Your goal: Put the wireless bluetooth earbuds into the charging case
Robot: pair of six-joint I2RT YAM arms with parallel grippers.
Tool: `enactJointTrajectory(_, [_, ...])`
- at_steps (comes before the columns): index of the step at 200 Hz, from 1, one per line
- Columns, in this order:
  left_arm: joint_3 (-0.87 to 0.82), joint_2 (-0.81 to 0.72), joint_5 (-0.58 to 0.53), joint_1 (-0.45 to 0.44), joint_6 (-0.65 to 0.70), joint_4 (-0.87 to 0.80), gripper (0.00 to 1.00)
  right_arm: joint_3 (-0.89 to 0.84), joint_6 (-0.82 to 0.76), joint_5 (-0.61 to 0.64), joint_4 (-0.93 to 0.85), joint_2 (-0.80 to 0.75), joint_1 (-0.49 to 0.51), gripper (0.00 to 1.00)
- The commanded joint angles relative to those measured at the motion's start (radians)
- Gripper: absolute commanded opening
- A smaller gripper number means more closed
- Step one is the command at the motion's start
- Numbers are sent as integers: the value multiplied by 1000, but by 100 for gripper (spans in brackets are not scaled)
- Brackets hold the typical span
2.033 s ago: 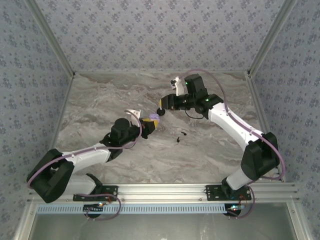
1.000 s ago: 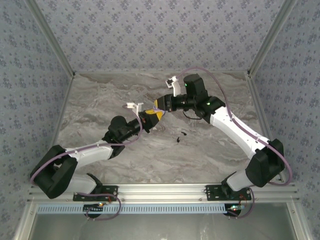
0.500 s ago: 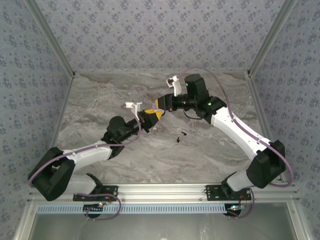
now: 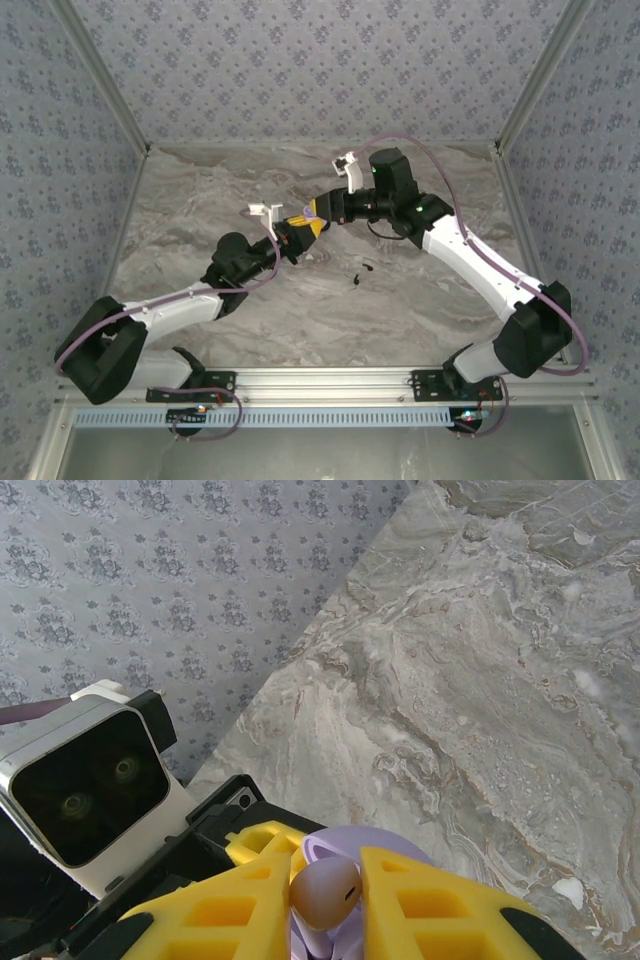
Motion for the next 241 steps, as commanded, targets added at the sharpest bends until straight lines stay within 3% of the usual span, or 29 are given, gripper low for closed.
enactJointTrajectory(1, [11,-38,-8,-9,9,38,12,-10,-22,18,-17,-28,5,23])
enactJointTrajectory(140, [23,-52,10,-14,47,-16,12,20,-73,44,-85,-30,17,35])
enactJointTrajectory(241, [37,-89,4,-28,136,-113,12,80,-165,46,-201,-26,37,31])
